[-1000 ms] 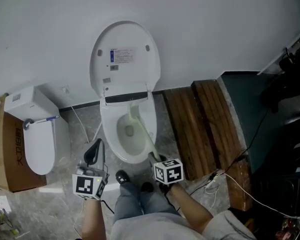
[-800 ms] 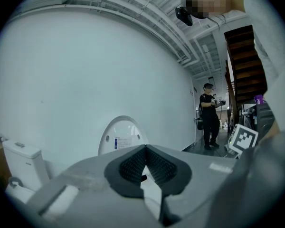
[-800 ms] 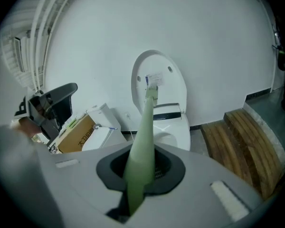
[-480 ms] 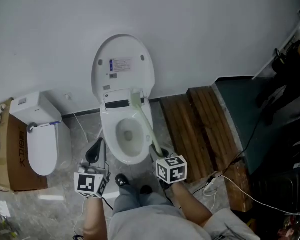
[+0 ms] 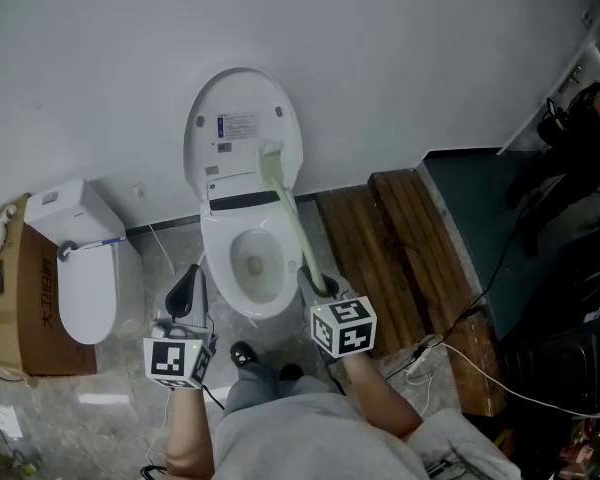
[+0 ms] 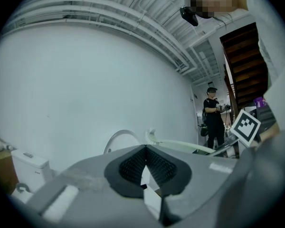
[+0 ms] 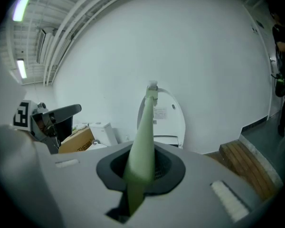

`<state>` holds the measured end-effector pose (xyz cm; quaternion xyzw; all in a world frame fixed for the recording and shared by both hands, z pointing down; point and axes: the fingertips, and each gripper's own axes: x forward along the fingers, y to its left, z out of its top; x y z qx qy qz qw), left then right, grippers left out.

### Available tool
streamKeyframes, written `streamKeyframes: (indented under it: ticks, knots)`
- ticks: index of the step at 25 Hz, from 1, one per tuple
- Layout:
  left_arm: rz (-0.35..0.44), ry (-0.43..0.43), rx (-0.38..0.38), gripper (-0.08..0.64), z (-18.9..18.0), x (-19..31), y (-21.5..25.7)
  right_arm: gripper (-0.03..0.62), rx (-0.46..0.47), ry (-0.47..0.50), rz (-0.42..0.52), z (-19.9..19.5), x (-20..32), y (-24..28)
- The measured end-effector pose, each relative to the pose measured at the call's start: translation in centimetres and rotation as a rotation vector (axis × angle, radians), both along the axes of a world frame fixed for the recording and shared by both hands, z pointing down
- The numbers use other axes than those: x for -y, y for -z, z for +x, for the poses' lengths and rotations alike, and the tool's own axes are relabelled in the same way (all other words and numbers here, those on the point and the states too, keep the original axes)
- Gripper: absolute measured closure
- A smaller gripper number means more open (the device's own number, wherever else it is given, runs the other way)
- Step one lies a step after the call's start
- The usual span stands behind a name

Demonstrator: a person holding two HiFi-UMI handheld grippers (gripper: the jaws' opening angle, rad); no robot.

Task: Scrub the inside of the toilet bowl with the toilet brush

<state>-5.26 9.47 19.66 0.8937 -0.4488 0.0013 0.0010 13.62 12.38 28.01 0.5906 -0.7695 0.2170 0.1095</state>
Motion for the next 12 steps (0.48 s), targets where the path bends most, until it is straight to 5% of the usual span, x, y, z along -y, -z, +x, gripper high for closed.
streamKeyframes:
  ticks: [12]
  knots:
    - [0.015,0.034,-0.009,0.569,0.0,-2.8,1.9,0.574,-0.126,-0.007,0.199,1.1,-1.9,6.2]
